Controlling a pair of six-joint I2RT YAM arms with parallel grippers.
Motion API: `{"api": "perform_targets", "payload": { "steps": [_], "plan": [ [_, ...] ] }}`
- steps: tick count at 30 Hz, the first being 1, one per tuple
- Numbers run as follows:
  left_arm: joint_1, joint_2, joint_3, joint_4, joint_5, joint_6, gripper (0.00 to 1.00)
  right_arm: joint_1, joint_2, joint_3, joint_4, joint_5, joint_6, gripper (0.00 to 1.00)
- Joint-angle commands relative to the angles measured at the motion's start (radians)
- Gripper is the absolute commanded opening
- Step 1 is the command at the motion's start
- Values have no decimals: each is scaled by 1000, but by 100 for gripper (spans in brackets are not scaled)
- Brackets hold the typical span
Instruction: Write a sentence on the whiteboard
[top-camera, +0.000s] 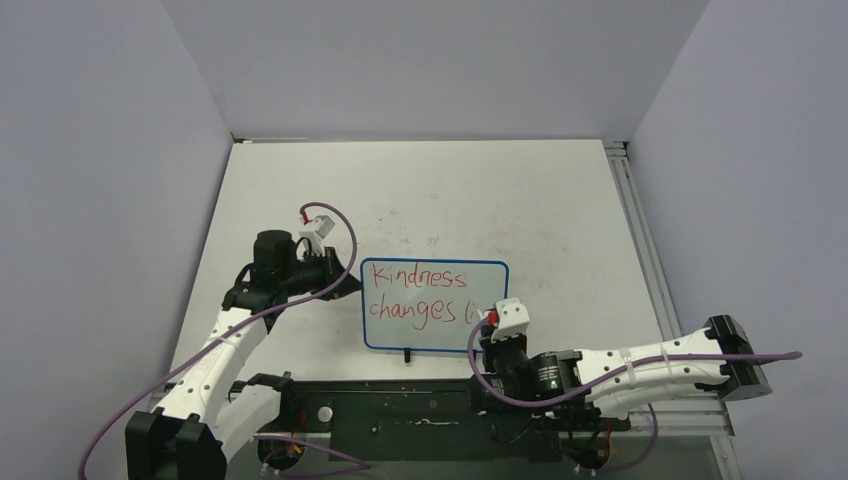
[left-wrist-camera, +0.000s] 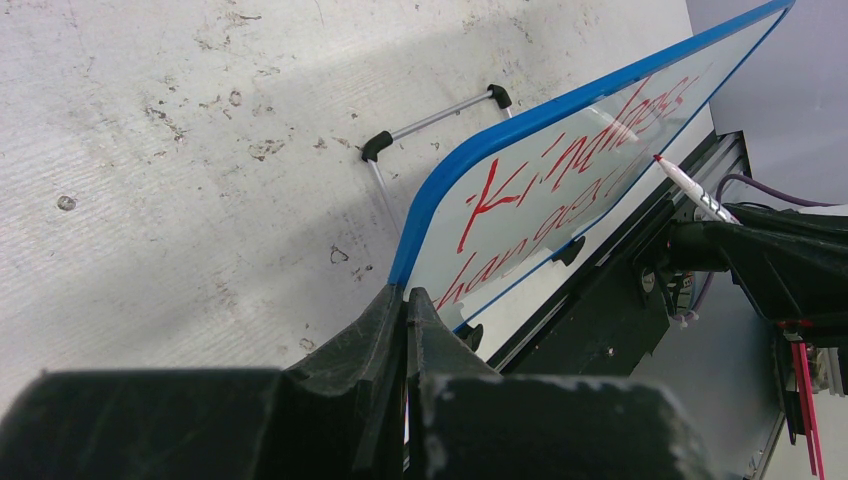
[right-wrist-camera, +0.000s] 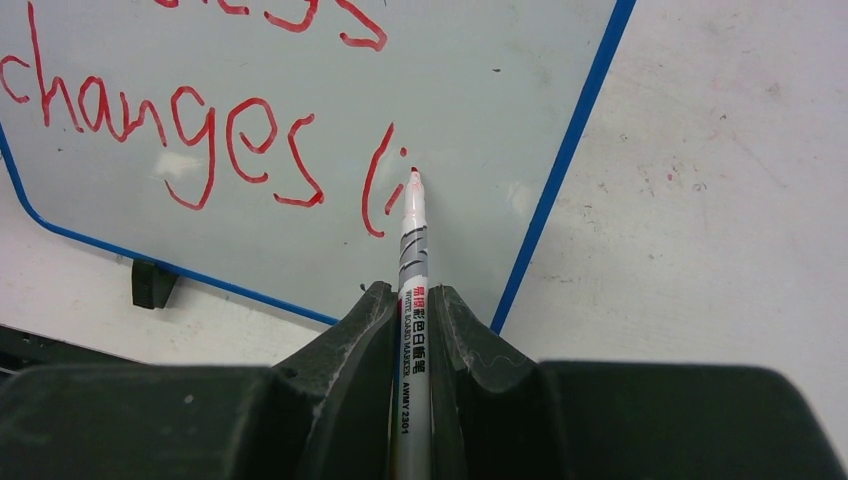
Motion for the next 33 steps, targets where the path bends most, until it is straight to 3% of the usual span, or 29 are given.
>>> {"api": "perform_targets", "payload": {
  "steps": [1,33],
  "plan": [
    [-5,-5,38,31,17,2,0,-16,-18,-3,25,26,-16,5],
    [-5,-8,38,31,19,2,0,-22,-2,-5,-62,-88,70,5]
  ]
}}
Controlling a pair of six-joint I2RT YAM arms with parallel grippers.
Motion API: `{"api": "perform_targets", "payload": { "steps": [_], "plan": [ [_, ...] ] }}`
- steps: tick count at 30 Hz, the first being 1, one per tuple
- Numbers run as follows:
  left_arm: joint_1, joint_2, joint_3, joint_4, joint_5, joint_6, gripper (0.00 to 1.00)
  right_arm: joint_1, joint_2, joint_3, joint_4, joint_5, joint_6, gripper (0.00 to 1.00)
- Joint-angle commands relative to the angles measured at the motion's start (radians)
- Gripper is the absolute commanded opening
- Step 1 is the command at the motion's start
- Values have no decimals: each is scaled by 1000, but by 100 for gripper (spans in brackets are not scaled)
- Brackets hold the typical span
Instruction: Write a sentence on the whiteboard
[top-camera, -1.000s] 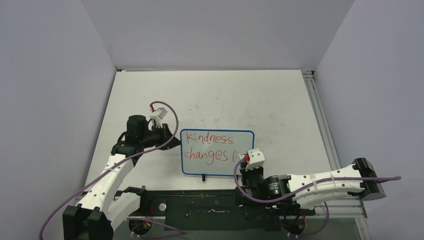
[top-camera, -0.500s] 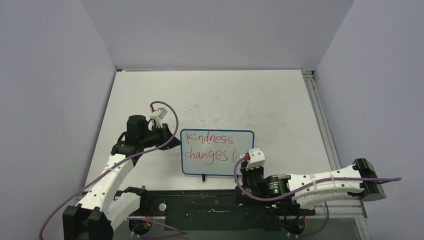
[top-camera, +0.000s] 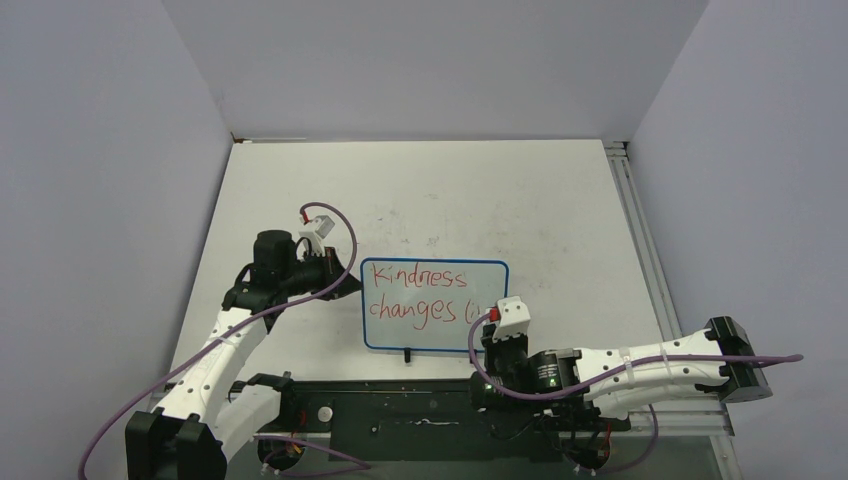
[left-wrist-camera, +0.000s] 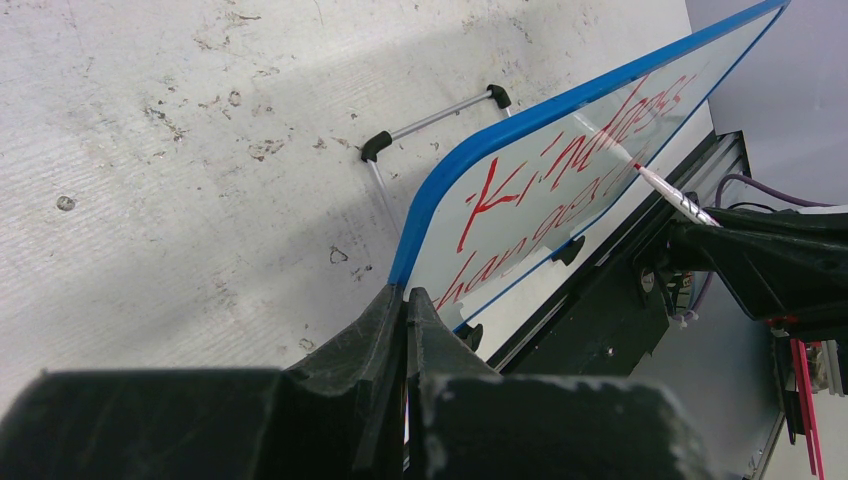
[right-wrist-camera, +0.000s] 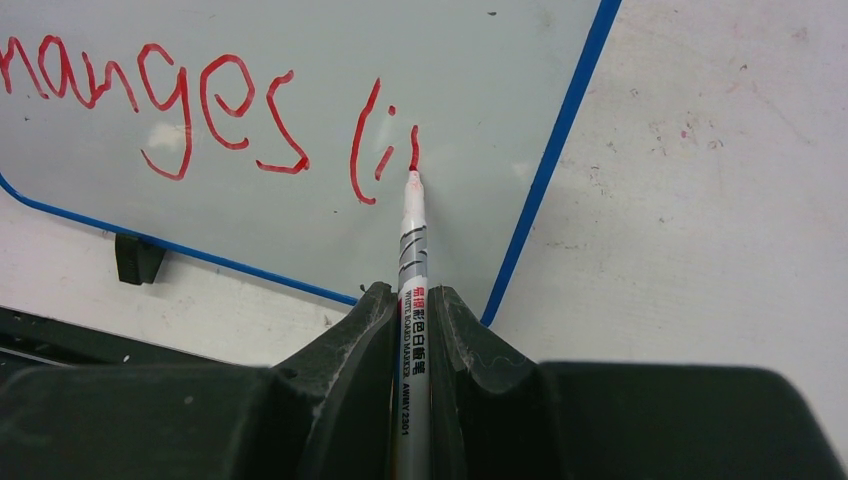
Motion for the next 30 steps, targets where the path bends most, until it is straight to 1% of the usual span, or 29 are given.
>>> {"api": "perform_targets", "payload": {
  "steps": [1,14,30],
  "plan": [
    [-5,-8,38,31,19,3,0,9,0,3,-35,-15,27,5],
    [-5,-8,37,31,18,3,0,20,3,2,-68,-49,62,5],
    [-5,-8,38,31,18,2,0,8,0,30,-109,27,98,5]
  ]
}}
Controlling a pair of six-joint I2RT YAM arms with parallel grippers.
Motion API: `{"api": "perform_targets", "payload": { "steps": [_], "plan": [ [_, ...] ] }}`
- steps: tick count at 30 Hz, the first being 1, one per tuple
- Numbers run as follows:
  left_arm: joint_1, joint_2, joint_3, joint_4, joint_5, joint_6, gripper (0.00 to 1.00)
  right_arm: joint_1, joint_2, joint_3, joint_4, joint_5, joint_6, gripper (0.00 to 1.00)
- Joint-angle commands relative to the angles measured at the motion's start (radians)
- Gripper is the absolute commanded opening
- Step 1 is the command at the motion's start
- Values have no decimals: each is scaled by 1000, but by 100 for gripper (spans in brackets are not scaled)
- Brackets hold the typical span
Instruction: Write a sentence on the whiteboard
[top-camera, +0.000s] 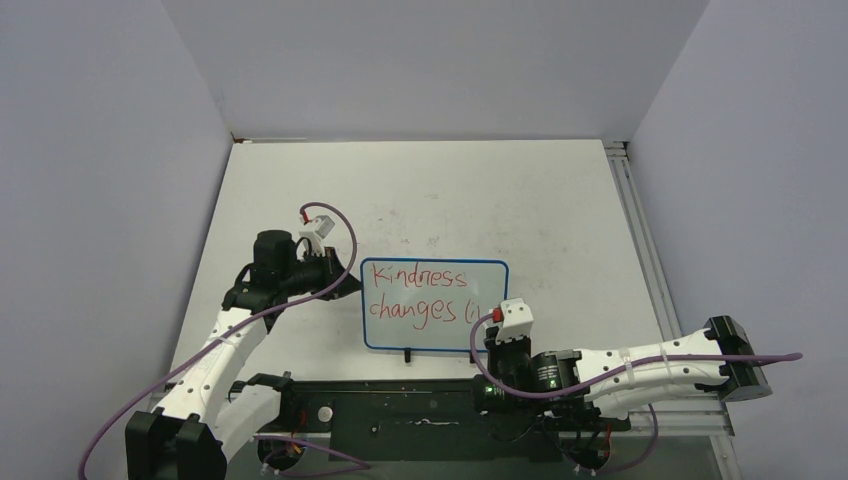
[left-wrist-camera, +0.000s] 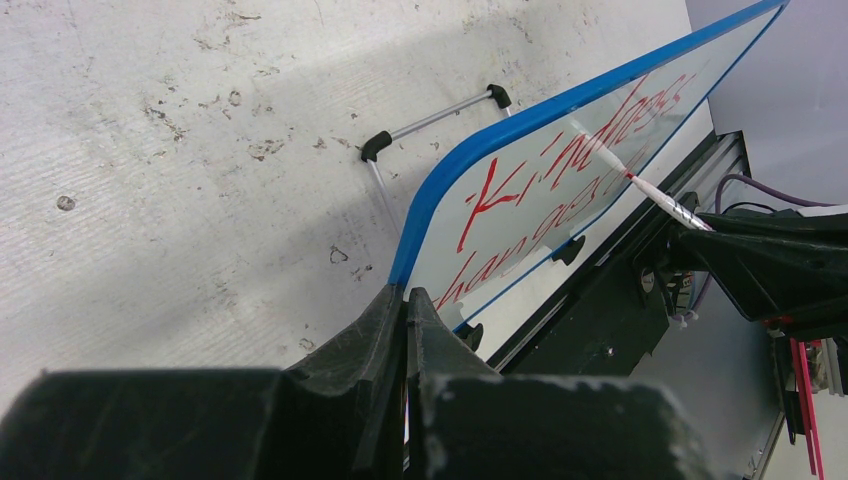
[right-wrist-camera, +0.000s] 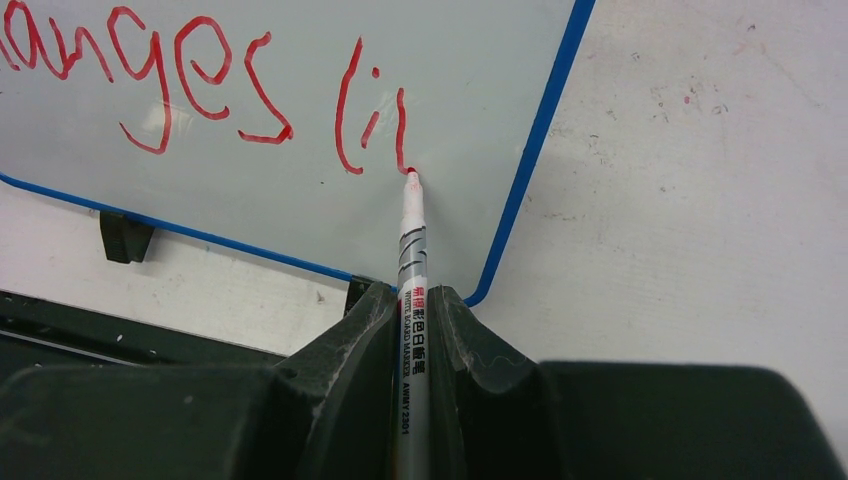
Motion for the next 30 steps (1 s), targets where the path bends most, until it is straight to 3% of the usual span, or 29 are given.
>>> {"api": "perform_targets", "payload": {
  "steps": [1,30],
  "plan": [
    [-5,-8,38,31,18,3,0,-9,0,30,-40,74,11,5],
    [-5,-7,39,31,18,3,0,-48,21,83,-33,158,-52,5]
  ]
}}
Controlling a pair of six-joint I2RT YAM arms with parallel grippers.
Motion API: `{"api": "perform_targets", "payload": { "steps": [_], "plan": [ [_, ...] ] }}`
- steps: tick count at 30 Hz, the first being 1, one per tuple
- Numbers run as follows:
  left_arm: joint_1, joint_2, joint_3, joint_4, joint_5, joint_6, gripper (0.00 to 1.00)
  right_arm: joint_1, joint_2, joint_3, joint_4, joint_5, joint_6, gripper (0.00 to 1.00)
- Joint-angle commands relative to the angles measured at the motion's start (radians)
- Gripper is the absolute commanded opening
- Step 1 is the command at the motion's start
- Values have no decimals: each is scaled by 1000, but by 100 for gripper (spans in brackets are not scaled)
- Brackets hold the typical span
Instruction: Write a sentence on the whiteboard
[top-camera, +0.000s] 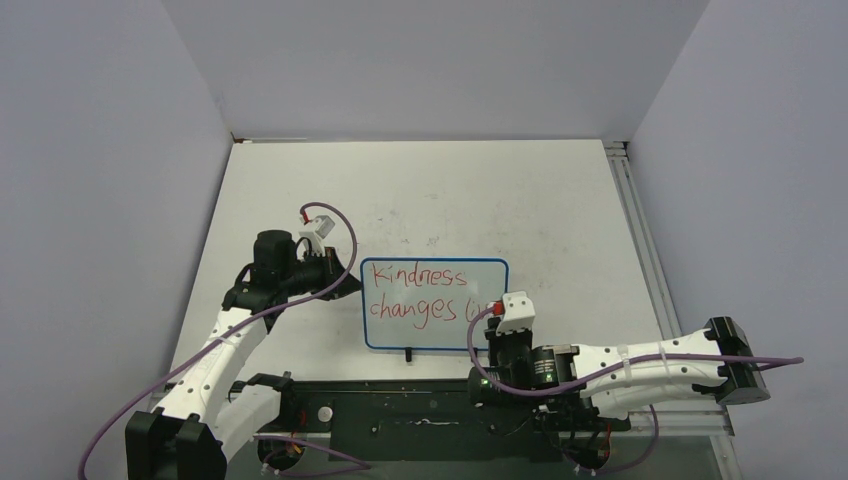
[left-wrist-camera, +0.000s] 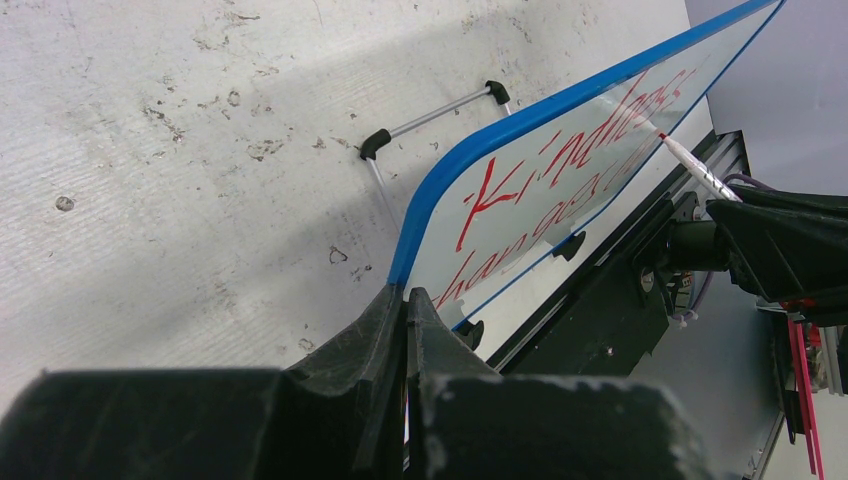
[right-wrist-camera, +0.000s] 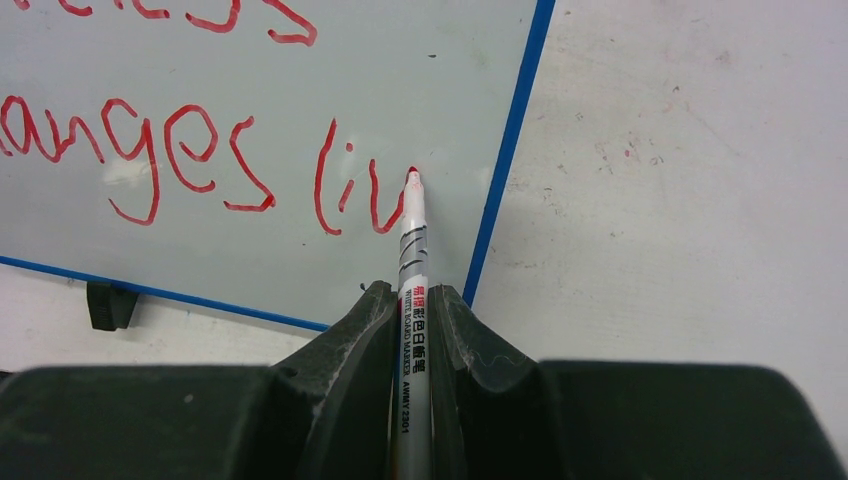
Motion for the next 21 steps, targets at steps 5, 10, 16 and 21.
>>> {"api": "perform_targets", "payload": {
  "steps": [5,10,16,21],
  "plan": [
    [-4,-8,39,31,18,3,0,31,-44,29,19,55,-54,5],
    [-3,-7,39,32,20,3,0,60,-58,21,-16,42,-9,5],
    [-5,-7,38,32,21,3,0,67,-30,14,-83,17,78,5],
    [-5,-9,38,33,21,3,0,66,-29,6,-78,10,80,5]
  ]
}}
